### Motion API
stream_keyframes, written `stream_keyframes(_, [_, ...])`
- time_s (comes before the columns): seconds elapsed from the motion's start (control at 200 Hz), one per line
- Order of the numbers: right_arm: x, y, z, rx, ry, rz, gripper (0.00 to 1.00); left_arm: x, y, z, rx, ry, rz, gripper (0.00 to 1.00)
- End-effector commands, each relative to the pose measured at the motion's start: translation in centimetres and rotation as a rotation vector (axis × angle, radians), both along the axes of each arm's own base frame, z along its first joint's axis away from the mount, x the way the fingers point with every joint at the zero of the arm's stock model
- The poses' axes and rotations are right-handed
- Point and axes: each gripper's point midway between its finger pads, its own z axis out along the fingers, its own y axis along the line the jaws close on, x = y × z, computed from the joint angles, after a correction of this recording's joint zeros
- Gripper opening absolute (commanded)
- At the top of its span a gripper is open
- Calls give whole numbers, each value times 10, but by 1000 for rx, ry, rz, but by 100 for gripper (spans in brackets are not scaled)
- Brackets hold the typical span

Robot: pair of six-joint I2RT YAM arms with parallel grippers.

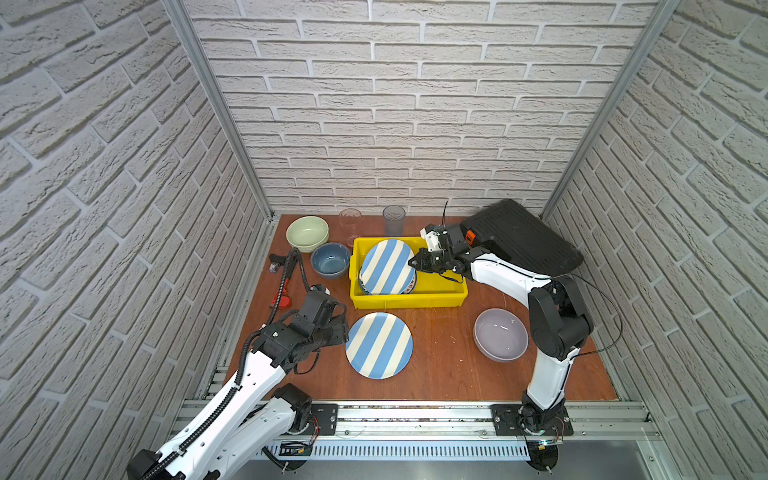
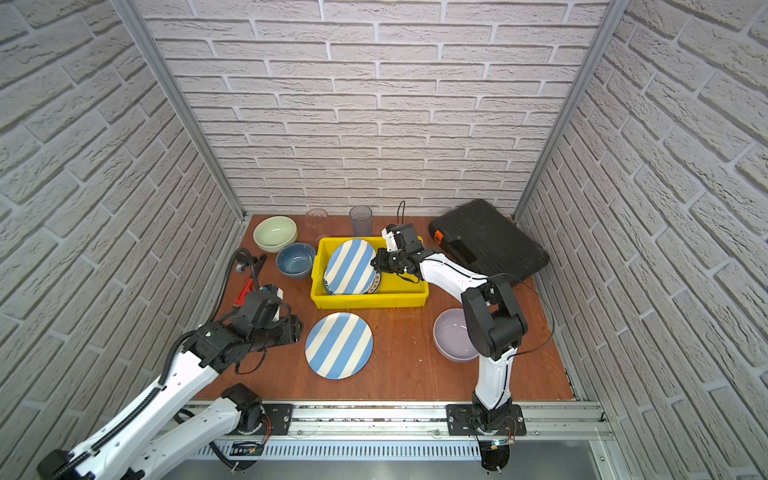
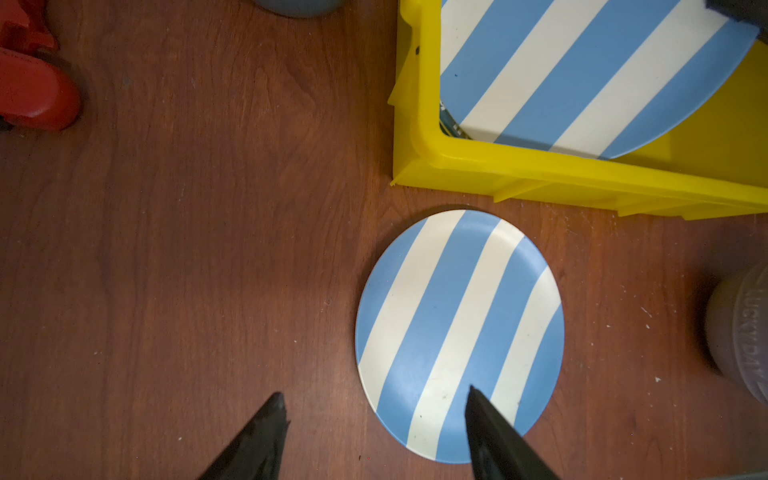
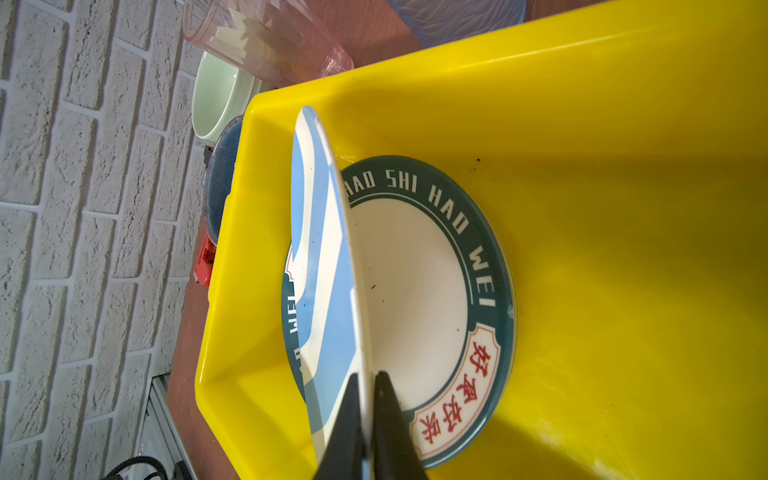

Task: Place the mixed dishes into the plastic bin
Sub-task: 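Lower the blue-striped plate into the bin onto the green-rimmed plate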

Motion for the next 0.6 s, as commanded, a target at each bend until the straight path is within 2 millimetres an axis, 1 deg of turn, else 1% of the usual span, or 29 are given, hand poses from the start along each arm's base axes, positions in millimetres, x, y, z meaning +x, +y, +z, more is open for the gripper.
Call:
stream_keyframes(0.0, [11, 10, 23, 69, -66, 17, 8, 3, 0, 1, 15, -16, -13, 69])
stream_keyframes(0.17, [4, 6, 6, 34, -35, 33, 15, 3, 0, 0, 18, -14, -16, 69])
stream_keyframes(0.405, [-8, -4, -17, -58, 33, 55, 20, 3, 0, -2, 16, -16, -16, 69])
stream_keyframes(0.5, [-13, -7, -24, -93, 55, 70, 31, 2, 0, -2, 17, -15, -18, 69])
stream_keyframes(0.595, [-16, -12, -30, -135, 72, 72, 37, 3, 0, -2, 16, -15, -18, 69])
